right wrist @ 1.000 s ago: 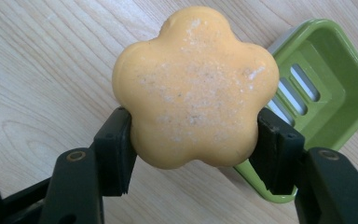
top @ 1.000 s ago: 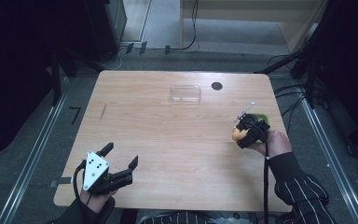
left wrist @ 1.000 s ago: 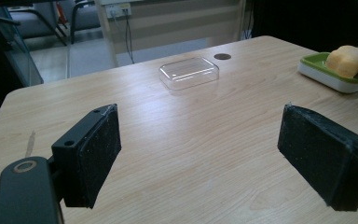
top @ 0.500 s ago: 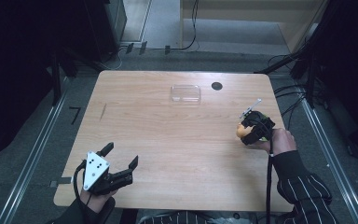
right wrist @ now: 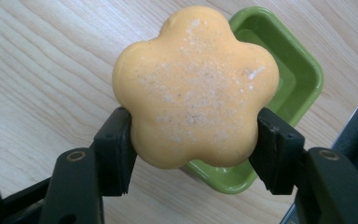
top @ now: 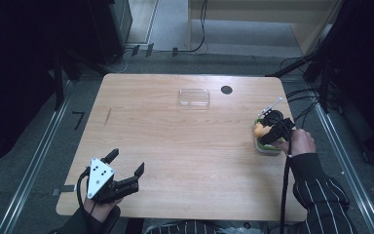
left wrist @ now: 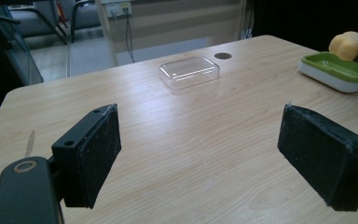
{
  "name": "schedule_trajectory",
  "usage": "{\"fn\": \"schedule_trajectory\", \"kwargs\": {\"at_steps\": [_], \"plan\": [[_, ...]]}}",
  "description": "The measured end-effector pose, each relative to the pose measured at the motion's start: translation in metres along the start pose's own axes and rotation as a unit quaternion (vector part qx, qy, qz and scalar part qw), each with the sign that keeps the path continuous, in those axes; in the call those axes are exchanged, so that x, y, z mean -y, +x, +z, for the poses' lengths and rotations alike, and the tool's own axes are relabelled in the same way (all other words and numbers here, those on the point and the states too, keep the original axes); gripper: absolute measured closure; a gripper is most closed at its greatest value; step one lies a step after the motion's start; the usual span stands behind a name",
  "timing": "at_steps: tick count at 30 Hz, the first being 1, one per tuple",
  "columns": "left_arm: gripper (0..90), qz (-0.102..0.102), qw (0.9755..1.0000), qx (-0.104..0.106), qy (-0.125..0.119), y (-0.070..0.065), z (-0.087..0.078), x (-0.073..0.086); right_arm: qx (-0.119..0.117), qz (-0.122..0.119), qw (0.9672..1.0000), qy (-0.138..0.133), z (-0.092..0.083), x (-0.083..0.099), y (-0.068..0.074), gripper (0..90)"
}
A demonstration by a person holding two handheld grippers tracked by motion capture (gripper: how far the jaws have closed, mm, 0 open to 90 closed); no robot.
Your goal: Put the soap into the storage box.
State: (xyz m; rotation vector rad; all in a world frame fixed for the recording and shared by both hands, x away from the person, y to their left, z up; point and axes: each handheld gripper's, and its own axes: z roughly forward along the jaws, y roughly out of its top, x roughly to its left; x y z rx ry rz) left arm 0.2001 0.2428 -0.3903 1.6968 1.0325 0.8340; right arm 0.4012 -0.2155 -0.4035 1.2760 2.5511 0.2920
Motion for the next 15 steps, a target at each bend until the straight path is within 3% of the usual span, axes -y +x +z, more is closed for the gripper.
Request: {"fn": "schedule_trajectory", "kwargs": {"at_steps": [15], "plan": [[13.7,-0.001,1.0,0.0,0.001,0.0,0.0,0.0,0.011,0.018,0.9997,0.009,0.01,0.0,-0.019,39.7]]}}
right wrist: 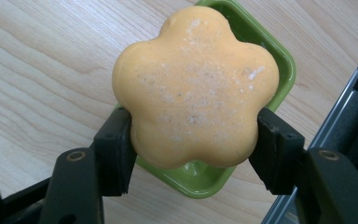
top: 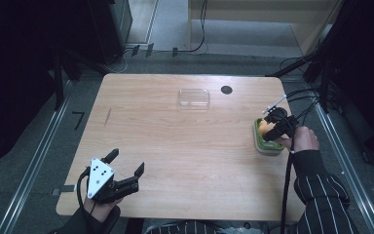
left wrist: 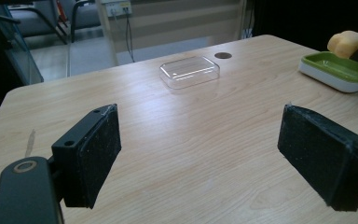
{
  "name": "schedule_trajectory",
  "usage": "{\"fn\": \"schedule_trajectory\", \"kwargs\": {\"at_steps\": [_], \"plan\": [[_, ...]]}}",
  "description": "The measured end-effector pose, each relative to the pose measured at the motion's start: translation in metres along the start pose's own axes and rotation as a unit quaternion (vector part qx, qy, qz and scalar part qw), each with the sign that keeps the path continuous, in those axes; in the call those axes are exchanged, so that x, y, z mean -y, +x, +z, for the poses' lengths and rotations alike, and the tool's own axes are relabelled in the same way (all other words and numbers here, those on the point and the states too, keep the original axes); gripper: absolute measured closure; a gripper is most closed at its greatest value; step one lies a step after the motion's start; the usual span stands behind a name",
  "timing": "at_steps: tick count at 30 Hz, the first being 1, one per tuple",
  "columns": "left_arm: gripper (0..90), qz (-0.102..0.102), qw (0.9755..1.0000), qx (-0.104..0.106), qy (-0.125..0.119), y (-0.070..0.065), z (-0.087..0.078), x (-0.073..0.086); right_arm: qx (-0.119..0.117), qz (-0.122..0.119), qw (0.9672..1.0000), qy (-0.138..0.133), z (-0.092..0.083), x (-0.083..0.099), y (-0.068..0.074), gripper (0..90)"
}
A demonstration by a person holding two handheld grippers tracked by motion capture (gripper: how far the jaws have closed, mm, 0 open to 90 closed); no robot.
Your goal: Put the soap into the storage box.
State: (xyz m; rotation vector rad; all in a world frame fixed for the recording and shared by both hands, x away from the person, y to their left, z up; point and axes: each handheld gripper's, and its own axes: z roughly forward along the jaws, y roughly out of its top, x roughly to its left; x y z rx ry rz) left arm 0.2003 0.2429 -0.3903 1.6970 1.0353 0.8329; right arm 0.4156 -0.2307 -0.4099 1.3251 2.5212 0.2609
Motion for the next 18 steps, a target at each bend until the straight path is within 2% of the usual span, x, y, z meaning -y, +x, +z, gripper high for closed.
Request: {"fn": "schedule_trajectory", "kwargs": {"at_steps": [9,18], "plan": [[13.7,-0.001,1.0,0.0,0.0,0.0,0.0,0.0,0.007,0.004,0.9999,0.015,0.013,-0.001,-0.008,39.7],[13.7,0.0,1.0,0.0,-0.001,0.0,0.0,0.0,0.01,0.002,0.9995,0.03,0.021,-0.004,-0.009,39.7]]}}
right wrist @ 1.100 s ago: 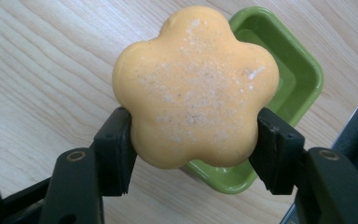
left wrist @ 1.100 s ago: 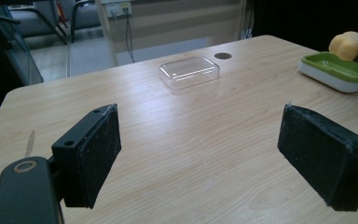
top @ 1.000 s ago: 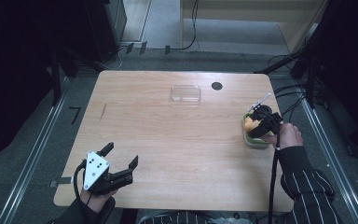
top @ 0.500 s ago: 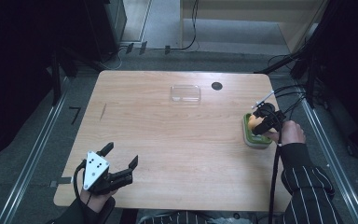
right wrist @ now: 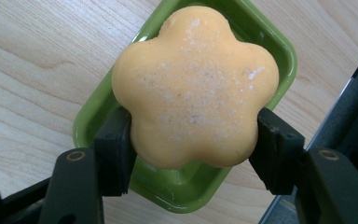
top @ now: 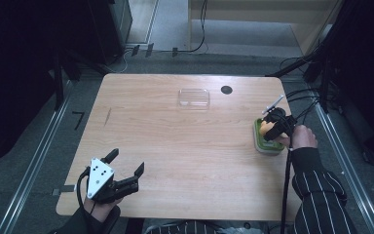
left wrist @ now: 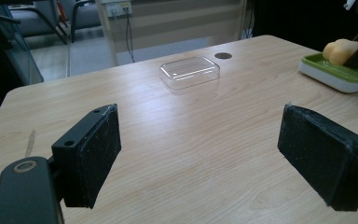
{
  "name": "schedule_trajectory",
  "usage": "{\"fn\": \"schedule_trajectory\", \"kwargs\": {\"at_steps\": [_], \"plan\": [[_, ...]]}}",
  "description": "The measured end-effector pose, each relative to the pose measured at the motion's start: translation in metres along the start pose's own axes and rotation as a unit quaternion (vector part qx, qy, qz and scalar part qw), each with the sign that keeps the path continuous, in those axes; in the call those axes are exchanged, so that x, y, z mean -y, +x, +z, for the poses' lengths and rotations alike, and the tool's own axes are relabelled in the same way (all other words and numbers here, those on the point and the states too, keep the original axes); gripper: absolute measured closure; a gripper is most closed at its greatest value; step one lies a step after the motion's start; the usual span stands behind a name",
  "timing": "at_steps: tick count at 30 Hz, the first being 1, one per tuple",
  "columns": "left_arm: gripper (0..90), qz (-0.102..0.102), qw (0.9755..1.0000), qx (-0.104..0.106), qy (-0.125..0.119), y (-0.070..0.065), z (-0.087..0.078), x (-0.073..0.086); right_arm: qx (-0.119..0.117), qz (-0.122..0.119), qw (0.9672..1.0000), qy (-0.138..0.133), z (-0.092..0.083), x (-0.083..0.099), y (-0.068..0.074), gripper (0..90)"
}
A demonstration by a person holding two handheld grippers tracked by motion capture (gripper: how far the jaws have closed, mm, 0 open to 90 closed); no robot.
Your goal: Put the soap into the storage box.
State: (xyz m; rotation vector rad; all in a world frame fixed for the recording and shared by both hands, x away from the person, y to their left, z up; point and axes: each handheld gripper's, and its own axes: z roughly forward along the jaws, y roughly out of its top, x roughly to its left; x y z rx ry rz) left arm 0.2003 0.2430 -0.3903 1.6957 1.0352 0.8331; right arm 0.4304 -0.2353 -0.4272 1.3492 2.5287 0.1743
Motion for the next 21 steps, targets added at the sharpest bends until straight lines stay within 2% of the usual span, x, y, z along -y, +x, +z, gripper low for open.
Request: {"fn": "schedule_trajectory", "kwargs": {"at_steps": [21], "plan": [[13.7,0.004,1.0,0.001,0.001,0.0,0.0,0.0,0.021,-0.013,0.9994,0.024,0.014,-0.002,0.002,39.6]]}}
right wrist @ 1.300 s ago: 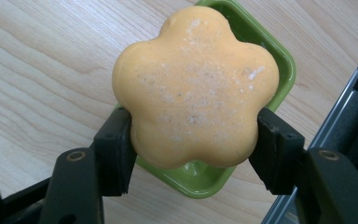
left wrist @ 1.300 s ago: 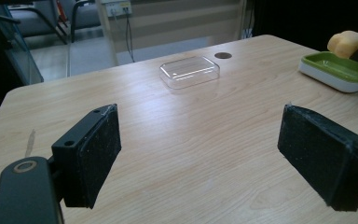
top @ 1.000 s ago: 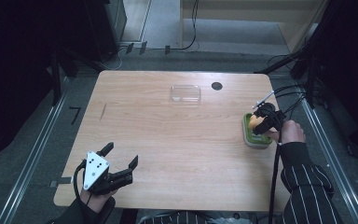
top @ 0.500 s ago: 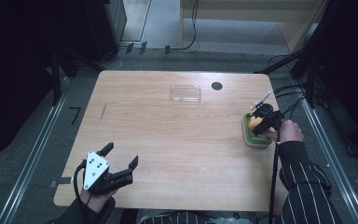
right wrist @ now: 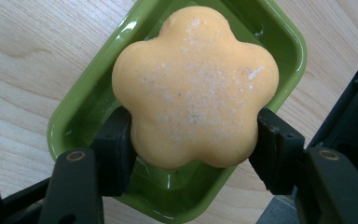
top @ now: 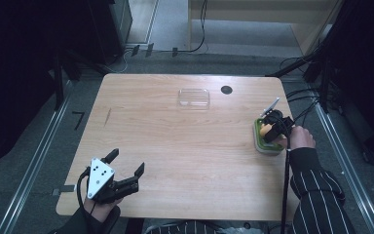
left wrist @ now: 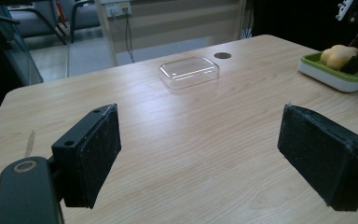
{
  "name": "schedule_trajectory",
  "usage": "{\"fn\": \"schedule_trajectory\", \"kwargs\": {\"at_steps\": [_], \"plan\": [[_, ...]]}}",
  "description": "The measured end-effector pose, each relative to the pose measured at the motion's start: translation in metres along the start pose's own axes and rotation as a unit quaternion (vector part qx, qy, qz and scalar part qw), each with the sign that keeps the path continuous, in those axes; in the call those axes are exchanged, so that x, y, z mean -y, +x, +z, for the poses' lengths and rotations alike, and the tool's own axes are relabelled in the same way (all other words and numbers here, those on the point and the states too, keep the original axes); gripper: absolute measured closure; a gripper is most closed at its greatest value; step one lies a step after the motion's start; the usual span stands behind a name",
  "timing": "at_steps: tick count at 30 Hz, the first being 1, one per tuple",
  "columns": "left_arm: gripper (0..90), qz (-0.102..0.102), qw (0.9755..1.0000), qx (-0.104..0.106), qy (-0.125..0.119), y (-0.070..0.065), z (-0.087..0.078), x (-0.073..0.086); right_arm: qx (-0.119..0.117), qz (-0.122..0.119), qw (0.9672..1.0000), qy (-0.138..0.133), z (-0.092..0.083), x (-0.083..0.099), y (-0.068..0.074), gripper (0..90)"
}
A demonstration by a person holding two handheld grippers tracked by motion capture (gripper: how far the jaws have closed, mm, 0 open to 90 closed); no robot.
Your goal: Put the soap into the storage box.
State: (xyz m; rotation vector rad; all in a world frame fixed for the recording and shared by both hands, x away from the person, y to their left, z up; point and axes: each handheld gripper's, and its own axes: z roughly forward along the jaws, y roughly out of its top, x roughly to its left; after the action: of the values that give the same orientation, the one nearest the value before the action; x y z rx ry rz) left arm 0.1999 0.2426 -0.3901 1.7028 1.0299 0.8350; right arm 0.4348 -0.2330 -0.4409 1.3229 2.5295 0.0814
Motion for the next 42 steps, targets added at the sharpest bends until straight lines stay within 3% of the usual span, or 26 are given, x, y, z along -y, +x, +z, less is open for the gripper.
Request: {"fn": "schedule_trajectory", "kwargs": {"at_steps": [19,34,42], "plan": [[13.7,0.0,1.0,0.0,0.001,-0.0001,0.0,0.0,-0.007,0.002,1.0,0.005,0.0068,-0.0009,-0.0013,39.5],[13.7,0.0,1.0,0.0,0.001,-0.0004,0.0004,0.0,0.0,-0.008,0.9999,0.009,0.0092,-0.0023,0.001,39.2],[13.7,0.0,1.0,0.0,0.0,-0.0004,0.0007,-0.0001,0.004,-0.002,1.0,0.006,0.0063,-0.0019,0.002,36.3]]}}
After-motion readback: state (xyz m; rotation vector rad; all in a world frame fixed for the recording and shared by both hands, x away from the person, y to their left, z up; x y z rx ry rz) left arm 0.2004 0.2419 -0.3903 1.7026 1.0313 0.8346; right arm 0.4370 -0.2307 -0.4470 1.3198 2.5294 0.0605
